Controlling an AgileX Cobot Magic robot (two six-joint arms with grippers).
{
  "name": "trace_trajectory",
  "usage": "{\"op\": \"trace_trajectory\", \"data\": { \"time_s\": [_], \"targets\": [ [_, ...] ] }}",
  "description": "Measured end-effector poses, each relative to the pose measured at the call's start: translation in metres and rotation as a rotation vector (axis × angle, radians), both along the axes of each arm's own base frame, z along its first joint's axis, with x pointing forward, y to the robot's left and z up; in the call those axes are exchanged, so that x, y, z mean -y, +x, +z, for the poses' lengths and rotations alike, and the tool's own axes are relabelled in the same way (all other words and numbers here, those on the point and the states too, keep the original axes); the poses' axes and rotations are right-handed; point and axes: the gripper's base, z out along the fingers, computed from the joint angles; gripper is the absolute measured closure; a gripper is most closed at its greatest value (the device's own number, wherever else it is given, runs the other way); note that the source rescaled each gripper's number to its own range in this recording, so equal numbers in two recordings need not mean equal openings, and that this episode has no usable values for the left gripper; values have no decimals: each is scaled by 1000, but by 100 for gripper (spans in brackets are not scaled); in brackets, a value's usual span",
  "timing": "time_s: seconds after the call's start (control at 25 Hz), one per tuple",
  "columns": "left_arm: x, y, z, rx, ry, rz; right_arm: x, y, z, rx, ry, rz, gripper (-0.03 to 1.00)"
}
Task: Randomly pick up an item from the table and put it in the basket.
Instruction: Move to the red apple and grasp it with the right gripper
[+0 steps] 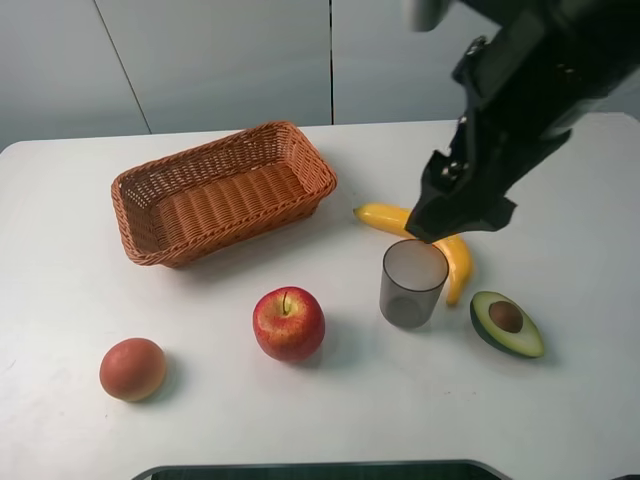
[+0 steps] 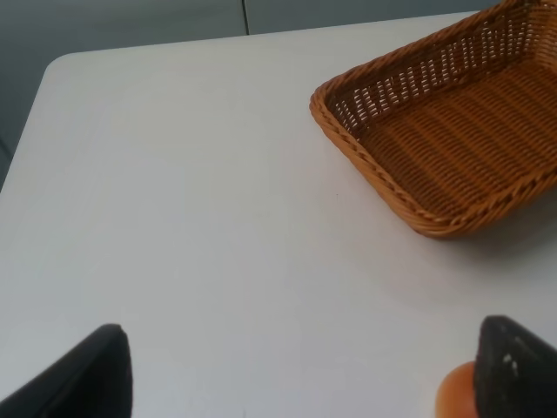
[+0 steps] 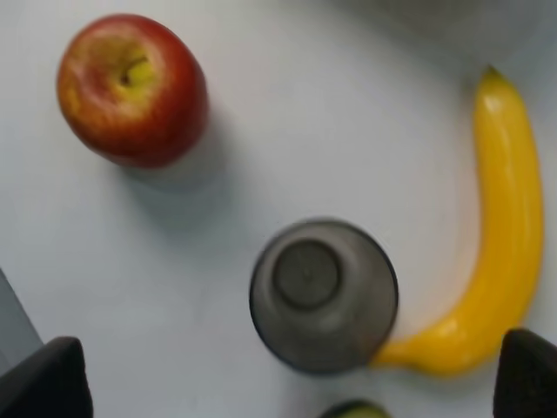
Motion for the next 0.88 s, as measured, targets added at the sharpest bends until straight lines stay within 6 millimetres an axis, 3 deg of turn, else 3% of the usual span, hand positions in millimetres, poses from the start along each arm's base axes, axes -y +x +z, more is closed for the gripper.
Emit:
{"op": "trace_trajectory", "data": {
  "time_s": [0.2, 0.44, 0.88],
  "targets": [
    [0, 0, 0, 0, 0, 0, -50, 13, -29, -48, -72, 171, -3],
    [0, 0, 0, 0, 0, 0, -99, 14, -66, -104, -114, 302, -3],
    [0, 0, 0, 0, 0, 0, -122, 19, -121, -167, -153, 315, -3]
  ]
}}
